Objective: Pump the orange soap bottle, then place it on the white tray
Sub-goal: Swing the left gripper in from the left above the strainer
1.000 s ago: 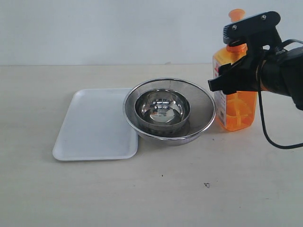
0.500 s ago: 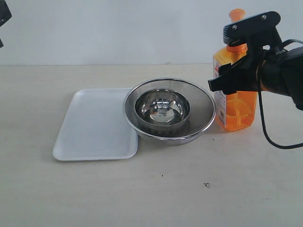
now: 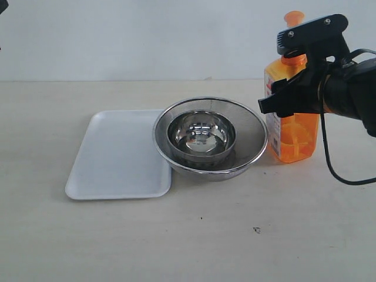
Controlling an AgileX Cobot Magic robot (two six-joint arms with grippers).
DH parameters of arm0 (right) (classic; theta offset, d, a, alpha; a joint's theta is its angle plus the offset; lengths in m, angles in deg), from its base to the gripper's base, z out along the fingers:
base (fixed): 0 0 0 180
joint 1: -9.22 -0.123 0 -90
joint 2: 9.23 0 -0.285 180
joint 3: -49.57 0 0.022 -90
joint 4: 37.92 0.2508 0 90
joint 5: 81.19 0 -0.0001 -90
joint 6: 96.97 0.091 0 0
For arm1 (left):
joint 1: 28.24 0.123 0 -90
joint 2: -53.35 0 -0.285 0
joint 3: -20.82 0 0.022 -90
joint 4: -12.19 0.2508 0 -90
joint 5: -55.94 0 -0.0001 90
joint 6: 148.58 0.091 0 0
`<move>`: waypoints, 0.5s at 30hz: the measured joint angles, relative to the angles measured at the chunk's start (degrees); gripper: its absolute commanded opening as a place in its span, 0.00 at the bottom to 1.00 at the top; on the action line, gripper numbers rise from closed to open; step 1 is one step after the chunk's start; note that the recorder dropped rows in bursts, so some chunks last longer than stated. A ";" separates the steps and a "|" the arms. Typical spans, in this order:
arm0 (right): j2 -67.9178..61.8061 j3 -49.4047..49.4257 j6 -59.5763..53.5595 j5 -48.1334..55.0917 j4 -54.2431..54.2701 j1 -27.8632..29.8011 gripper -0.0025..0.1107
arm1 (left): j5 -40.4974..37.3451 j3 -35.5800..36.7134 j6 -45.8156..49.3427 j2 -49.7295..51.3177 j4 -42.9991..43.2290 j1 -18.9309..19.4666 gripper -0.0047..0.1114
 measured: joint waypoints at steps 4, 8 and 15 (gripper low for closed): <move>0.00 0.00 0.00 -0.10 0.00 0.00 0.02 | 1.58 -0.09 0.00 0.54 0.00 0.00 0.08; 0.00 0.00 0.00 -0.25 0.00 0.00 0.02 | 2.68 -2.16 -0.81 4.42 3.54 0.00 0.08; 0.00 0.00 0.00 -0.25 0.00 0.00 0.02 | 3.67 -12.04 -22.35 16.80 31.46 0.00 0.08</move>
